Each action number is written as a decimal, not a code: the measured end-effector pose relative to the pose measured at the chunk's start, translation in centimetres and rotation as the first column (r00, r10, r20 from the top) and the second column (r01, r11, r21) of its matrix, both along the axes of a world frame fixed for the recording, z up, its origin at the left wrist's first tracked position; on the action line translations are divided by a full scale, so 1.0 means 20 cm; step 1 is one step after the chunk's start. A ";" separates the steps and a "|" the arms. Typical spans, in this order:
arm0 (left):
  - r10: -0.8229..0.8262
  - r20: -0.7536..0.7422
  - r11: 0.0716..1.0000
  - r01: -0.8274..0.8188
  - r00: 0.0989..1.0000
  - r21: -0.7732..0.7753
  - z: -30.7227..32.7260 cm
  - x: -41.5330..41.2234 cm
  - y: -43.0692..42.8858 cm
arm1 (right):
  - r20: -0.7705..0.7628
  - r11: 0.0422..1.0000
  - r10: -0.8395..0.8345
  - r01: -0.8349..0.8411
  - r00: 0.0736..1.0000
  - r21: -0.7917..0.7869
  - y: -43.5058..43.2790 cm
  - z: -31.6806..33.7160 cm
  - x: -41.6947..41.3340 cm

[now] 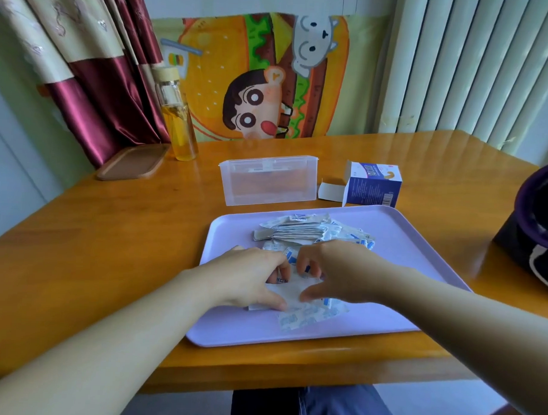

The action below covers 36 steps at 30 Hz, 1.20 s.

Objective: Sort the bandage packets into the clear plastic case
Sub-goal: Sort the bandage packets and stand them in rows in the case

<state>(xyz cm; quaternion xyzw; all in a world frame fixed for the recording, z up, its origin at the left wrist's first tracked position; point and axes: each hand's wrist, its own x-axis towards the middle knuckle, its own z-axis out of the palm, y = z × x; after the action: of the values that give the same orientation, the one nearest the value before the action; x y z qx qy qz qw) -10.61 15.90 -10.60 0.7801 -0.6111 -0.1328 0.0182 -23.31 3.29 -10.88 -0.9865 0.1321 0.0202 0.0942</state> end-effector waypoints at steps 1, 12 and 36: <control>0.011 -0.008 1.000 -0.011 1.000 -0.004 0.00 0.01 -0.01 | 0.002 1.000 -0.007 0.007 1.000 0.011 0.00 0.00 0.01; 0.093 -0.339 0.976 -0.152 0.936 -0.153 0.03 0.11 -0.01 | 0.171 0.979 -0.108 0.075 0.979 0.188 -0.07 0.05 0.02; -0.225 -0.947 0.716 -0.698 -0.231 0.000 0.02 -0.06 -0.01 | 0.698 0.948 0.275 -0.305 0.661 -0.085 -0.02 0.00 0.04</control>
<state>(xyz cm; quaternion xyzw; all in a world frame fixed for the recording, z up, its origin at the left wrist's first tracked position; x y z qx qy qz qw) -11.85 15.66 -10.25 0.4490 -0.1854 -0.4681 0.7382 -22.59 2.96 -10.93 -0.9257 -0.0729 -0.3384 0.1524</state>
